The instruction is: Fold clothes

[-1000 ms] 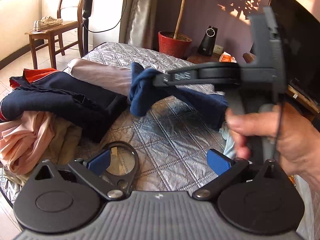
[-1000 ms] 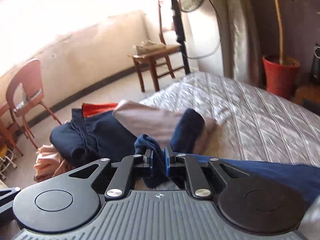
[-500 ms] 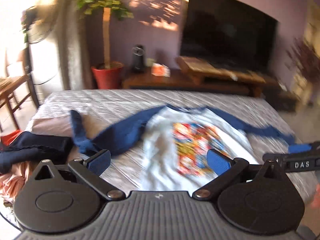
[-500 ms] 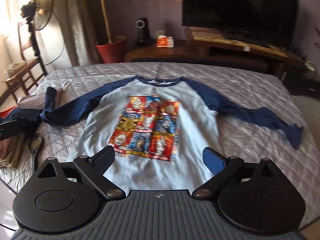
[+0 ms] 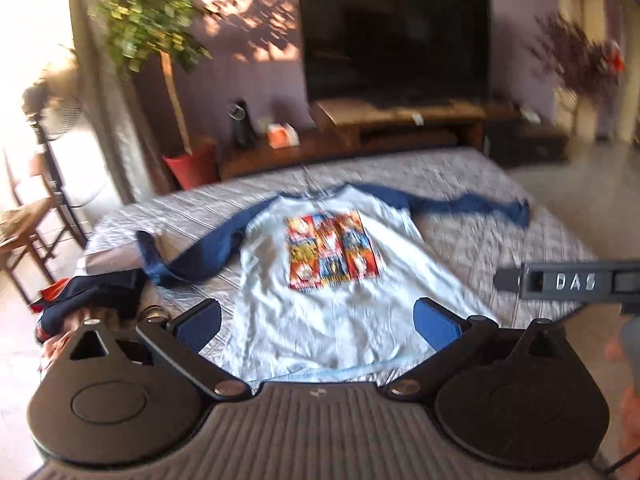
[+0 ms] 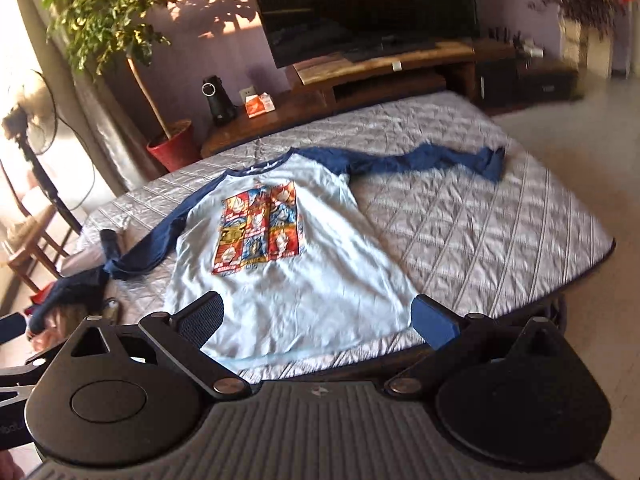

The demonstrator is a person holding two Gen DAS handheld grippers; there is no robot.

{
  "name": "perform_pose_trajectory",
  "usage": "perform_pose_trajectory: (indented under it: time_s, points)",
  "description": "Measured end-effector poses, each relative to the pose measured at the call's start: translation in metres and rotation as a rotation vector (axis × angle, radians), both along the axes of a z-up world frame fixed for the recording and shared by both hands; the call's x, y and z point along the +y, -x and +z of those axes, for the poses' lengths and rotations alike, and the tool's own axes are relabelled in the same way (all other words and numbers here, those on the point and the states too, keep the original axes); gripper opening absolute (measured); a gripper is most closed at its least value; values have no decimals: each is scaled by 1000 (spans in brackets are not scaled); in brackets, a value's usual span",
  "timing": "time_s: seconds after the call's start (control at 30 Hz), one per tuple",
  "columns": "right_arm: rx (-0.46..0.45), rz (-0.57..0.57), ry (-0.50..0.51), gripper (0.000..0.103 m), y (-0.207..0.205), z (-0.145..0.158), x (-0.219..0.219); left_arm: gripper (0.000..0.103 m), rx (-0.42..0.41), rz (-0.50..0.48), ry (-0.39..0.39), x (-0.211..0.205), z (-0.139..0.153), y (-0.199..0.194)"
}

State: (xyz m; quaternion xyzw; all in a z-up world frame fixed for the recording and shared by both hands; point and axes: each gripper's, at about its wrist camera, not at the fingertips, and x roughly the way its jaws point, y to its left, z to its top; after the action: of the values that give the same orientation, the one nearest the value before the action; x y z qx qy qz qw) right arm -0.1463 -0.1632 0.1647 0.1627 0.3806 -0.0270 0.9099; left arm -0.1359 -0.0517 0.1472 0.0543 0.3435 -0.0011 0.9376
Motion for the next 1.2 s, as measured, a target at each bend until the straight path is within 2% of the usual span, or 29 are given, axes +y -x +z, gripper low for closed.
perform_pose_trajectory:
  time_s: [0.13, 0.3, 0.53, 0.7, 0.8, 0.93, 1.2]
  points:
    - [-15, -38, -8, 102, 23, 8, -10, 102, 140, 33, 43, -8, -4, -6]
    - [-40, 0, 113, 102, 34, 22, -3, 102, 213, 92, 112, -7, -12, 3]
    - [-61, 41, 150, 102, 35, 36, 10, 102, 200, 94, 93, -10, -6, 13]
    - [-58, 59, 178, 102, 30, 43, 22, 102, 185, 105, 125, -4, 1, 11]
    - [-45, 71, 215, 102, 26, 42, 30, 102, 182, 114, 133, 1, 0, 7]
    - [-12, 86, 210, 102, 13, 38, 37, 102, 178, 128, 140, 7, -1, 1]
    - [-20, 103, 244, 102, -4, 44, 54, 102, 149, 130, 114, 15, 1, -16]
